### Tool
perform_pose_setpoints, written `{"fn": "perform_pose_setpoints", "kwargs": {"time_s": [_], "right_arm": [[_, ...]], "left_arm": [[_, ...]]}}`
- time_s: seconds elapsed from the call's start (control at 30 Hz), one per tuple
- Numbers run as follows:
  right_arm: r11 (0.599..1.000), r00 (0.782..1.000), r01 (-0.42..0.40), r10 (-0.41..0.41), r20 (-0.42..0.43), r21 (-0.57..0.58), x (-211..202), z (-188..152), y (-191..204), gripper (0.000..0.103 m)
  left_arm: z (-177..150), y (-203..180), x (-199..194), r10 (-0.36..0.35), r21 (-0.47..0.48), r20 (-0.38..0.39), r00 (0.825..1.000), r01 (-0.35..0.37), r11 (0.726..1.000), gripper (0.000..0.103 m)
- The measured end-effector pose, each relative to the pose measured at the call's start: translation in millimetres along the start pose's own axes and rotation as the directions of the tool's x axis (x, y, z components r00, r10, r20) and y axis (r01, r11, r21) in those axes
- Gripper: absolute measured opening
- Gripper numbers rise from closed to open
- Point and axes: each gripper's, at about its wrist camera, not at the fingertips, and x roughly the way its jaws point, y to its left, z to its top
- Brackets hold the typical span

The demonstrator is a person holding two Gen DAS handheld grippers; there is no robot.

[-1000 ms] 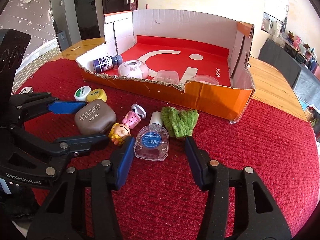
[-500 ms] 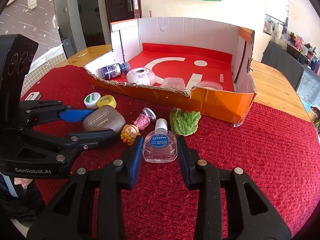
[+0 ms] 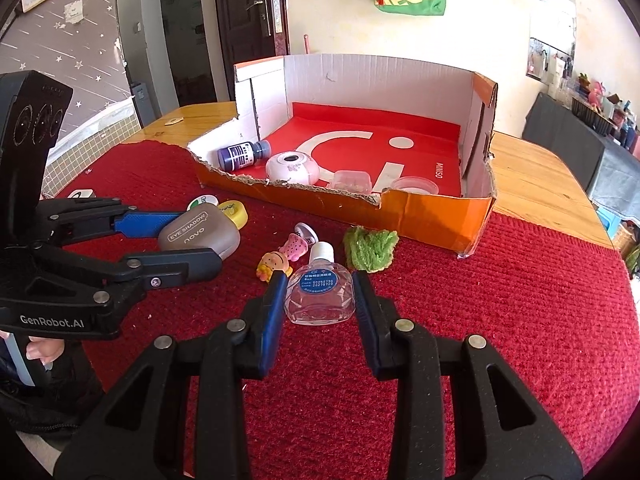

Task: Organize objects
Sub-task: 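Close the left tool on the grey case while the right tool grips the eye-drop bottle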

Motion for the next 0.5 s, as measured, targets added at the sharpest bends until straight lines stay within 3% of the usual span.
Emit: {"fn": "perform_pose_setpoints", "kwargs": {"time_s": [0.5], "right_arm": [[1.000,1.000,-0.016,0.016,0.000,-0.004,-2.9,-1.8,1.0,0.032]], "left_arm": [[-1.3,-1.1,-4.1,-0.002,0.003,0.002,1.000,0.002,1.000,0.052]]}}
